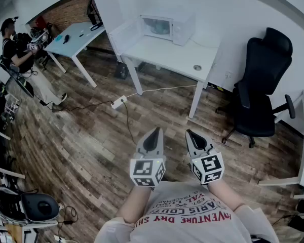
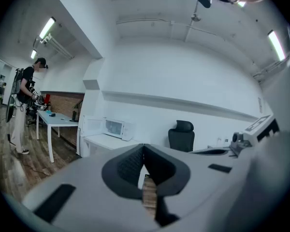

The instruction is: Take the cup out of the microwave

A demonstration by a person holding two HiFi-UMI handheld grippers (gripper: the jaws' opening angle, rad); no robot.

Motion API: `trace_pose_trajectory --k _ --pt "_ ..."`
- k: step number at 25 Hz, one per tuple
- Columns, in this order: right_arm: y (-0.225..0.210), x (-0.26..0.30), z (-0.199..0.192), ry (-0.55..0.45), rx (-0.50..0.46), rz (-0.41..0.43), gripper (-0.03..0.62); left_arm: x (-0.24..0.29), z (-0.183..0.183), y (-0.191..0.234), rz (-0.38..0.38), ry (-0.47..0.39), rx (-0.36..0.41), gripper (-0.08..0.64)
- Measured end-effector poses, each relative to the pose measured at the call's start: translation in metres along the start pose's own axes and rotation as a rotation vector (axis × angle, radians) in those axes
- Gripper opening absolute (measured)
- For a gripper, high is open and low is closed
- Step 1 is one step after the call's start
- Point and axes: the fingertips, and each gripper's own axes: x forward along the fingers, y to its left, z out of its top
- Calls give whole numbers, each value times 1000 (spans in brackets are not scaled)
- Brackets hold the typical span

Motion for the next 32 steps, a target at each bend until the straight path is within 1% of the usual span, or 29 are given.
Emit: trace_pose_trajectory --k 5,10,17,20,26,32 --pt "1 -1 -4 5 4 -2 12 0 -2 -1 -9 3 -1 8" --pt "0 -5 -3 3 -13 -5 12 1 -5 -4 -15 13 -7 8" --pt "-10 -9 -9 -1 36 -25 12 5 -11 -11 -29 35 -12 8" --pt "-14 -5 -13 7 55 -25 12 6 -13 -7 -20 44 -24 8" --pt "-21 36 -15 30 75 -22 12 31 -17 26 0 67 -50 8" --pt "-32 104 2 39 59 -44 12 81 0 78 -13 67 -70 8"
